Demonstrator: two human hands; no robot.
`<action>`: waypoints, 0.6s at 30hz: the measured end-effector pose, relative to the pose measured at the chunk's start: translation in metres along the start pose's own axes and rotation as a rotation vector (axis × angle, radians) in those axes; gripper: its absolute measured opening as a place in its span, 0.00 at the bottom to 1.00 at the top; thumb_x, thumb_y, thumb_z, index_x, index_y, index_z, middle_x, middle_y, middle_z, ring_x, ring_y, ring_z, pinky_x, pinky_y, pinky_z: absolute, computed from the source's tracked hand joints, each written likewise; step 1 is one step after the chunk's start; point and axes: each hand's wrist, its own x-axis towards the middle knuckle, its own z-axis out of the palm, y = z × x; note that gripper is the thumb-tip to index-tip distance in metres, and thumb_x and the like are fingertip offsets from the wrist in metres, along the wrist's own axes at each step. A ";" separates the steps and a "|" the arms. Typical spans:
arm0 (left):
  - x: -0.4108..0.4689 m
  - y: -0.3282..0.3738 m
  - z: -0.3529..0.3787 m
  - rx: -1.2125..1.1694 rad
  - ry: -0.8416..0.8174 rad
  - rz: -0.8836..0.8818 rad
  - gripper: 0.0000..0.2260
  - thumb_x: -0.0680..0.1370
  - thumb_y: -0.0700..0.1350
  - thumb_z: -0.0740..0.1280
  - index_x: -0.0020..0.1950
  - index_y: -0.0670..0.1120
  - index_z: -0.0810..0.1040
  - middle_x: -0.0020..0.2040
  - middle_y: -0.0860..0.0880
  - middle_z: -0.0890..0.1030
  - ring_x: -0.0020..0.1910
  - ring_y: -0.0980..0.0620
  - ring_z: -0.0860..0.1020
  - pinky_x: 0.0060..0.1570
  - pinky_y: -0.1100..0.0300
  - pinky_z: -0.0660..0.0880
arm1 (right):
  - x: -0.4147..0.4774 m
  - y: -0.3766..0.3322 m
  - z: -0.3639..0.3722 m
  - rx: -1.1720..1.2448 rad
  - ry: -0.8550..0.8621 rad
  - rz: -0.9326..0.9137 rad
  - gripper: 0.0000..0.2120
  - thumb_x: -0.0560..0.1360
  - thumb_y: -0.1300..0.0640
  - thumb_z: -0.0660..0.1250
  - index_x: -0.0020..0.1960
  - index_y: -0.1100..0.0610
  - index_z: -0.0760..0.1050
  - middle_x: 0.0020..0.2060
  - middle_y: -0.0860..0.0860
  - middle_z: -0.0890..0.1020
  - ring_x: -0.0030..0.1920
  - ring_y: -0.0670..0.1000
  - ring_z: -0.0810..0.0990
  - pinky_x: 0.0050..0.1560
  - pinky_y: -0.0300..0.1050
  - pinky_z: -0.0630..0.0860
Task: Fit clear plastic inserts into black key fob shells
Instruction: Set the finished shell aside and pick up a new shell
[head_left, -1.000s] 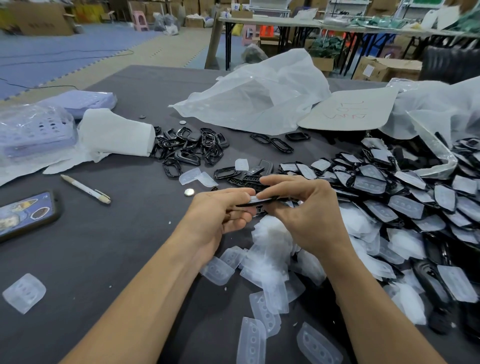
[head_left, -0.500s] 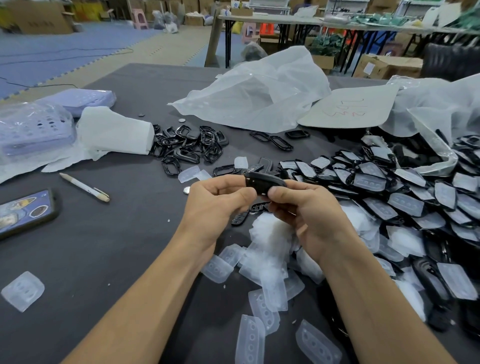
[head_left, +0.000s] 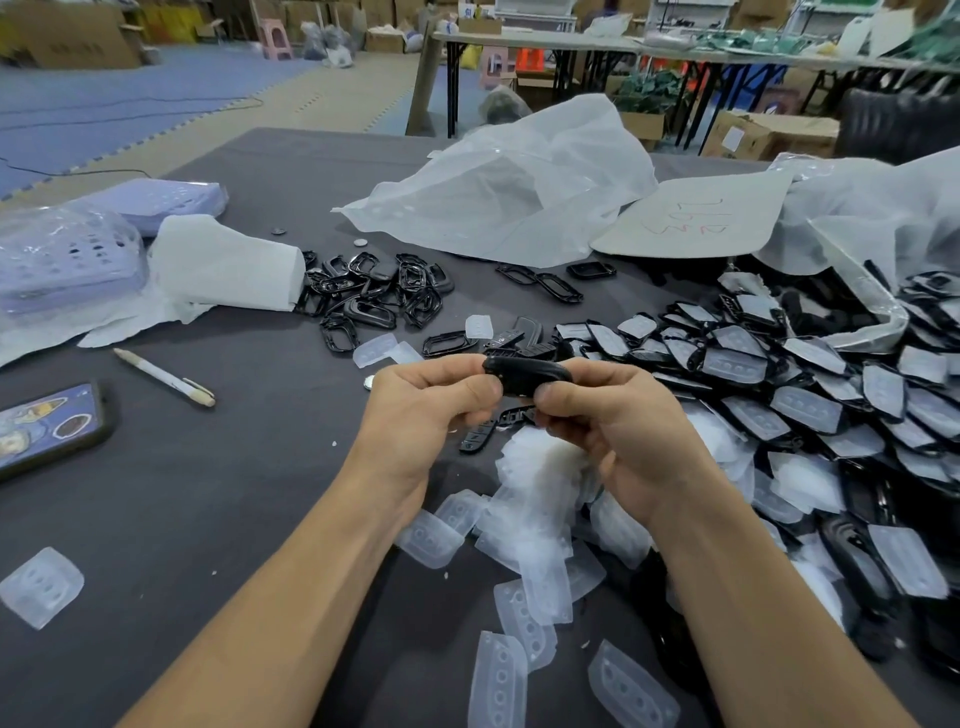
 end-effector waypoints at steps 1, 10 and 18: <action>0.000 0.000 0.000 0.030 0.010 0.021 0.10 0.74 0.34 0.75 0.44 0.49 0.90 0.39 0.45 0.84 0.36 0.51 0.77 0.42 0.62 0.76 | 0.000 -0.002 -0.002 -0.053 -0.008 -0.056 0.12 0.68 0.72 0.74 0.37 0.55 0.87 0.33 0.54 0.83 0.36 0.51 0.79 0.41 0.39 0.76; -0.001 -0.008 0.004 0.360 0.078 0.113 0.13 0.73 0.39 0.77 0.51 0.56 0.88 0.44 0.58 0.88 0.45 0.61 0.85 0.44 0.72 0.77 | 0.000 -0.018 -0.106 -0.962 1.058 -0.484 0.10 0.76 0.61 0.71 0.52 0.52 0.88 0.43 0.52 0.89 0.42 0.55 0.85 0.43 0.44 0.76; -0.002 -0.013 0.003 0.450 0.129 0.173 0.11 0.74 0.40 0.76 0.46 0.58 0.89 0.41 0.60 0.87 0.42 0.63 0.85 0.40 0.74 0.76 | -0.001 -0.011 -0.105 -1.083 1.054 -0.226 0.22 0.72 0.72 0.64 0.63 0.59 0.83 0.68 0.60 0.79 0.72 0.61 0.71 0.77 0.55 0.58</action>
